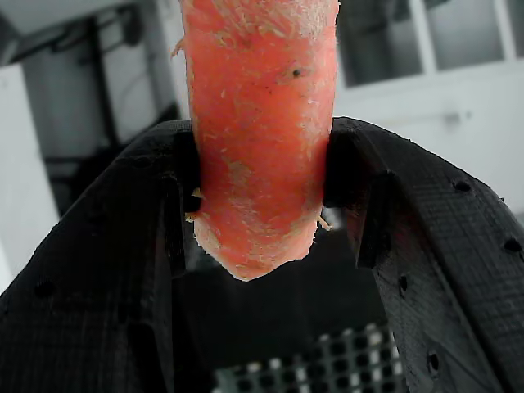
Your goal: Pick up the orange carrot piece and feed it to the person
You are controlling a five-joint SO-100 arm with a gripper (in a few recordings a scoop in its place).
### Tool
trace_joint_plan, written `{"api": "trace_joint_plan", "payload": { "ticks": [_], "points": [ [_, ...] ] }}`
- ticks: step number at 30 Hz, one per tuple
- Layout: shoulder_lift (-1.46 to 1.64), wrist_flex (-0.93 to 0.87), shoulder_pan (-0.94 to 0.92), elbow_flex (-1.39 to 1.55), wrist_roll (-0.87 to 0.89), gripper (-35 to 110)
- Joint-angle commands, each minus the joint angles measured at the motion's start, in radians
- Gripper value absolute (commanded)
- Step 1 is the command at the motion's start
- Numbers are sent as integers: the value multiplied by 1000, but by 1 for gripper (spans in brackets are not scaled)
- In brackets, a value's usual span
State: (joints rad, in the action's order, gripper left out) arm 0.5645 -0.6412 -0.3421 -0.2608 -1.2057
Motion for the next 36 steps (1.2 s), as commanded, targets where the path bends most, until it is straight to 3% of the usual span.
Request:
{"api": "trace_joint_plan", "payload": {
  "ticks": [1,15,24,36],
  "points": [
    [43,166,29,-61,-34,-3],
    [43,382,120,-60,-46,-3],
    [43,439,201,-60,-279,-3],
    [31,491,207,-58,-345,-3]
  ]
}}
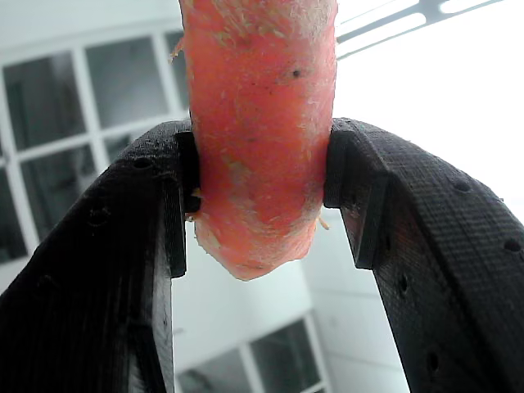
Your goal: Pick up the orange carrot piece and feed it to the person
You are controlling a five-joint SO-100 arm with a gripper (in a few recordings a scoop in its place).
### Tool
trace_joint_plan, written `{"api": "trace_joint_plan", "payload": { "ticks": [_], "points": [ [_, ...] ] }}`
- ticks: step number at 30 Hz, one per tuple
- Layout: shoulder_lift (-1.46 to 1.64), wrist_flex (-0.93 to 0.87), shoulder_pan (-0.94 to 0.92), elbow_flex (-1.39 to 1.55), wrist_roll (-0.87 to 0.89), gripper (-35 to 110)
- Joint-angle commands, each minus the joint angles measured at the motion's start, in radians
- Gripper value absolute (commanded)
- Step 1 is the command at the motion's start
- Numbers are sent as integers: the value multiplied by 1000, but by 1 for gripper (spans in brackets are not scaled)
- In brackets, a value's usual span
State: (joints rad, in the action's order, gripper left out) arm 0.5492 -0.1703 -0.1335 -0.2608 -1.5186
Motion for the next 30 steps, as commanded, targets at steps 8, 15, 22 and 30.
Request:
{"api": "trace_joint_plan", "payload": {
  "ticks": [8,15,22,30],
  "points": [
    [44,20,3,-40,-104,-3],
    [58,20,2,17,-114,-3],
    [54,20,6,25,-114,-3],
    [46,20,9,25,-114,-3]
  ]
}}
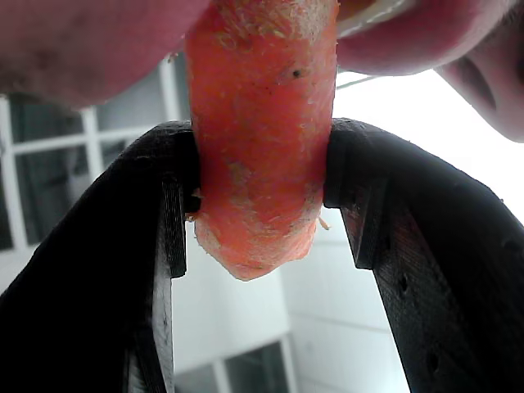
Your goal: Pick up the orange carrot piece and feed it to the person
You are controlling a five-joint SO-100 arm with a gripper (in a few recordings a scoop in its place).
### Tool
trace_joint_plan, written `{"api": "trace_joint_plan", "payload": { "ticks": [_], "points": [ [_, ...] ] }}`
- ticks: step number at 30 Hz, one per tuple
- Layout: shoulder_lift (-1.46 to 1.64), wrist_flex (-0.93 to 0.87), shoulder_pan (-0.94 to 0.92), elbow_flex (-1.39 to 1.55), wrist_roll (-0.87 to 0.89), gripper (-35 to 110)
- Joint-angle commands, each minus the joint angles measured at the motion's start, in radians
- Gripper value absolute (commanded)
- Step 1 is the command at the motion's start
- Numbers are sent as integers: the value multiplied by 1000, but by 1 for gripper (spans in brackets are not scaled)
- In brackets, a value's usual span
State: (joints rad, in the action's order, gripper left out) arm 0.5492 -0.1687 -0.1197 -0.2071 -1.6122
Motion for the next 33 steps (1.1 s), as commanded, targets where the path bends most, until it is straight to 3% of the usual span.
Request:
{"api": "trace_joint_plan", "payload": {
  "ticks": [1,12,23,33],
  "points": [
    [46,18,-5,-29,-20,-3],
    [48,18,-3,-32,-20,0],
    [60,18,-14,-46,-5,24],
    [60,18,-29,-35,-5,23]
  ]
}}
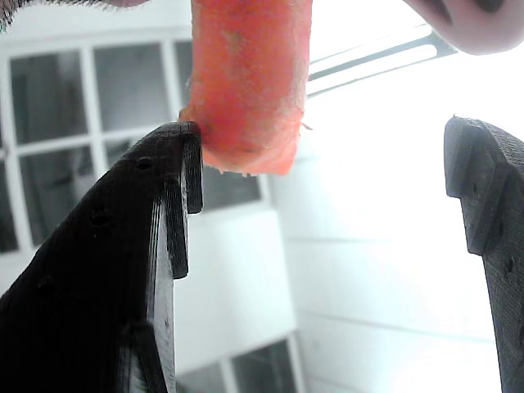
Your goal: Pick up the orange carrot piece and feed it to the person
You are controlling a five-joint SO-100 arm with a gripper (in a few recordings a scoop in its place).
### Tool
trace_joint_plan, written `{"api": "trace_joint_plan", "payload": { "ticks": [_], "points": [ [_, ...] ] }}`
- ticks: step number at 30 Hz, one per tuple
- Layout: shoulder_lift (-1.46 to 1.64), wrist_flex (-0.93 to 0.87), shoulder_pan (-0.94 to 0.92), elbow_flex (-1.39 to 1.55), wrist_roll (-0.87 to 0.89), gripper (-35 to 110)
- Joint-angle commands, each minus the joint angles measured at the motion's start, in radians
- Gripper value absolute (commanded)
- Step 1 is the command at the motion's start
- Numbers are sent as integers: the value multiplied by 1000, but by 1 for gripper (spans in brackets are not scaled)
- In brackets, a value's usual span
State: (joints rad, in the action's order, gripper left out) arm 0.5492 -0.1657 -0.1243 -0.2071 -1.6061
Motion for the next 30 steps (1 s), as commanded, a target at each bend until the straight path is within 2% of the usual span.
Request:
{"api": "trace_joint_plan", "payload": {
  "ticks": [1,10,18,21,26,30],
  "points": [
    [60,15,-38,-31,-11,23],
    [60,15,-150,-29,-9,23],
    [60,15,-164,-28,-11,23],
    [60,15,-164,-28,-9,16],
    [58,8,-150,-28,-9,-5],
    [46,3,-150,-26,-8,0]
  ]
}}
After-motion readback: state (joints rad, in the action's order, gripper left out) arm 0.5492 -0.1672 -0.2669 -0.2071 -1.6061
